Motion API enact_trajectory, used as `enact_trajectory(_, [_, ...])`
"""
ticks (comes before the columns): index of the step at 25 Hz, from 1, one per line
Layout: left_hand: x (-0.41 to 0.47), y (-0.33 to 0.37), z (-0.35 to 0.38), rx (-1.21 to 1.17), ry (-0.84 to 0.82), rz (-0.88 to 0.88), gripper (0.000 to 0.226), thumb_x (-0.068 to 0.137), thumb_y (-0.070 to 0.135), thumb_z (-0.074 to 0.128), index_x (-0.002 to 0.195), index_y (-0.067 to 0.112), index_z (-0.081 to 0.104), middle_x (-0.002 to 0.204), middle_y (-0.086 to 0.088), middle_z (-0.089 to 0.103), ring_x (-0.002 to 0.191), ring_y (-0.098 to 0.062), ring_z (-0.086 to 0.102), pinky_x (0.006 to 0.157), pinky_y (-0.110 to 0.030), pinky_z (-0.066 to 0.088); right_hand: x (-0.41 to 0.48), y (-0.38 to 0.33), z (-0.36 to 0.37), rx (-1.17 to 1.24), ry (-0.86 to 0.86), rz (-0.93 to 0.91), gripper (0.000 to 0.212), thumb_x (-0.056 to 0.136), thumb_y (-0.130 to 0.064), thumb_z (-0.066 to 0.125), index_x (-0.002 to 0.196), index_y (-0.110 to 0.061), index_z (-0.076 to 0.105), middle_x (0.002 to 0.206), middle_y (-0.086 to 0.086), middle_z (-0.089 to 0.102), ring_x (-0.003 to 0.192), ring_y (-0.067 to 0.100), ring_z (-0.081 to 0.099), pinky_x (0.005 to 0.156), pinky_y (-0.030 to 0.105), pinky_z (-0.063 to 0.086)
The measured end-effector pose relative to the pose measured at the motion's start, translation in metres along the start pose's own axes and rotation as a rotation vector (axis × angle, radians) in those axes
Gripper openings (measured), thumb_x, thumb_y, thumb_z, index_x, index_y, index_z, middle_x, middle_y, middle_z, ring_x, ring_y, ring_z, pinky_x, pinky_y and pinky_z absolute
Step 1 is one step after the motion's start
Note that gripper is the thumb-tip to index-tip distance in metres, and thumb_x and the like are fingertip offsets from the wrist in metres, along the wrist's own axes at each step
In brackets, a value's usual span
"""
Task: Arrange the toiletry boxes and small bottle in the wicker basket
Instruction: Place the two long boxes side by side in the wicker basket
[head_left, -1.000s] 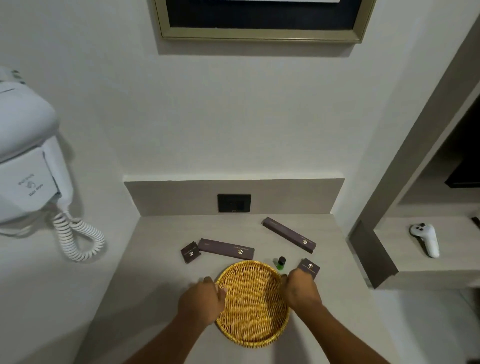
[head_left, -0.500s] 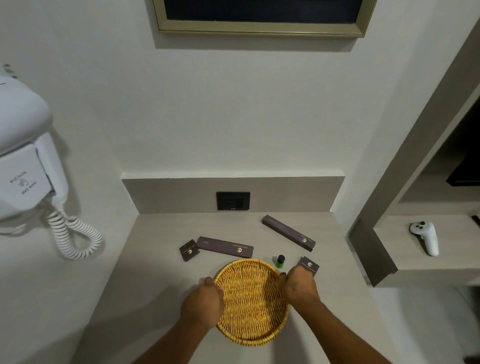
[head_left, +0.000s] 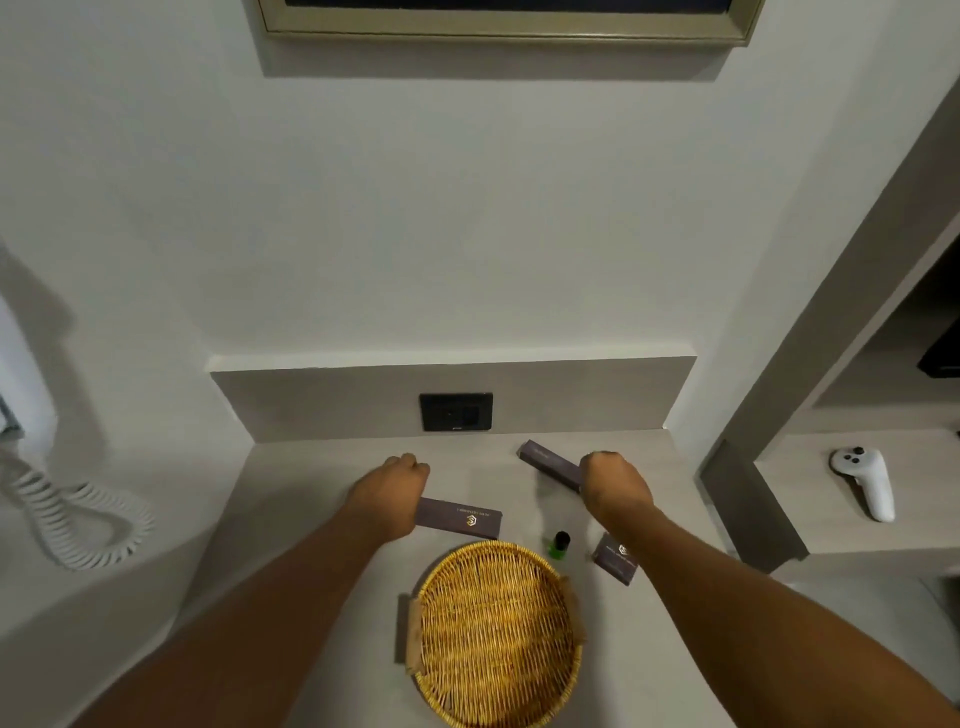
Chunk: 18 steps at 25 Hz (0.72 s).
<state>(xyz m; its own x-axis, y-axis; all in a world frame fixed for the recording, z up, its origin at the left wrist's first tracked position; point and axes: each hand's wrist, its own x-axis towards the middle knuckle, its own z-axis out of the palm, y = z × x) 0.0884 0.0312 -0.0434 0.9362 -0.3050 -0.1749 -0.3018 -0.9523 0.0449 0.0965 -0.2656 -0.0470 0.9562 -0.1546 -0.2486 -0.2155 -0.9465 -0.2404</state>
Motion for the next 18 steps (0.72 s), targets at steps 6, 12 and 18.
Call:
enact_trajectory(6, [0.035, 0.009, 0.043, 0.026, -0.101, 0.211, 0.027, 0.079, 0.011, 0.066, 0.104, 0.014, 0.056, 0.107, -0.007, 0.056, 0.097, -0.023, 0.054, 0.081, -0.041, 0.054, 0.052, -0.011, 0.036, -0.032, -0.088, -0.024, 0.024, 0.095, -0.016, 0.056, 0.119, -0.012, 0.059, 0.11, 0.01, 0.063, 0.099, 0.028, 0.062, 0.088, 0.038, 0.052])
enact_trajectory(12, [0.058, 0.0, 0.053, 0.019, -0.202, 0.234, 0.029, 0.077, 0.013, 0.07, 0.105, 0.011, 0.062, 0.105, -0.01, 0.059, 0.092, -0.023, 0.058, 0.08, -0.036, 0.054, 0.077, -0.008, 0.041, -0.081, -0.108, -0.018, 0.019, 0.094, -0.019, 0.058, 0.112, -0.015, 0.06, 0.1, 0.009, 0.063, 0.091, 0.026, 0.06, 0.082, 0.037, 0.05])
enact_trajectory(18, [0.06, 0.0, 0.054, 0.012, -0.234, 0.202, 0.029, 0.078, 0.013, 0.07, 0.105, 0.012, 0.063, 0.104, -0.009, 0.059, 0.091, -0.024, 0.059, 0.079, -0.036, 0.054, 0.081, -0.011, 0.042, -0.067, -0.093, -0.005, 0.021, 0.094, -0.024, 0.061, 0.112, -0.013, 0.059, 0.097, 0.008, 0.061, 0.081, 0.022, 0.053, 0.078, 0.034, 0.048])
